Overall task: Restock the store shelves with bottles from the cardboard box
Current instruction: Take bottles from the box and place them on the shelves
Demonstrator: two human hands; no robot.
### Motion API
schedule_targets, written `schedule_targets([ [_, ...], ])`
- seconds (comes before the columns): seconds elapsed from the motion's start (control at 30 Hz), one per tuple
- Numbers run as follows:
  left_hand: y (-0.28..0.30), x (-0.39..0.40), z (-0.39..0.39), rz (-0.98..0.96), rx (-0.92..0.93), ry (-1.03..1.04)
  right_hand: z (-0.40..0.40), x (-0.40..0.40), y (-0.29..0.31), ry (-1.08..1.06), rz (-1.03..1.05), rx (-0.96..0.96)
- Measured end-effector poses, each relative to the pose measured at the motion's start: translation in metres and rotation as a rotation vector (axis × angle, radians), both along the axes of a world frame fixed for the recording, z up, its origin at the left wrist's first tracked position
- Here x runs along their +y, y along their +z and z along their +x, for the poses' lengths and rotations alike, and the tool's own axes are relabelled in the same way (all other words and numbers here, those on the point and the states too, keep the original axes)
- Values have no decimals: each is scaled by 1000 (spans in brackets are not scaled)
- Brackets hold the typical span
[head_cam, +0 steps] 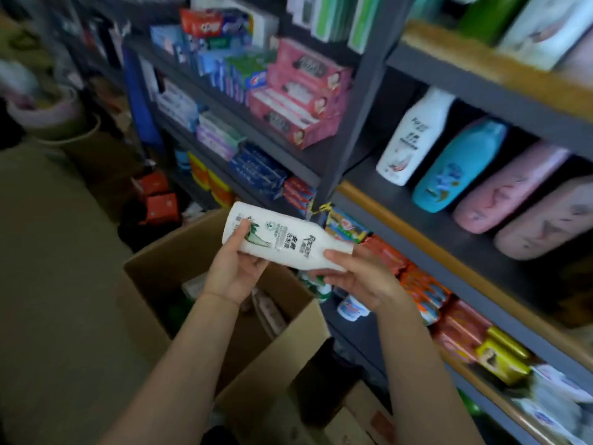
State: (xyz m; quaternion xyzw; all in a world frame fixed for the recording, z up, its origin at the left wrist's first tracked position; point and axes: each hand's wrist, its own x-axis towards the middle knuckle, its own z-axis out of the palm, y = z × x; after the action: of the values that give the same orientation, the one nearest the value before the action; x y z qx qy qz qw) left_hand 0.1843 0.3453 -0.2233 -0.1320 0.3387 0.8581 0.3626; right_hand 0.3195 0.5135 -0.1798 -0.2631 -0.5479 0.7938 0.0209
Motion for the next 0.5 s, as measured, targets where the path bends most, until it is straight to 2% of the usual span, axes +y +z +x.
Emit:
schedule_targets([
  [0.07,19,24,16,72,45,-65,16,14,10,-242,-53,106],
  [0.23,43,79,54,134,245,-322,26,13,26,-359,9,156],
  [0.3,45,93,57,58,343,-430,39,24,33,-425,68,172],
  [0.37,45,103,54,-132,495,-492,50,37,39,-458,168,199],
  [0.43,48,114,51,-272,576,-459,56,48,42,-493,269,192],
  [0.5,56,129,47,-295,628,-437,53,60,45,-533,390,190],
])
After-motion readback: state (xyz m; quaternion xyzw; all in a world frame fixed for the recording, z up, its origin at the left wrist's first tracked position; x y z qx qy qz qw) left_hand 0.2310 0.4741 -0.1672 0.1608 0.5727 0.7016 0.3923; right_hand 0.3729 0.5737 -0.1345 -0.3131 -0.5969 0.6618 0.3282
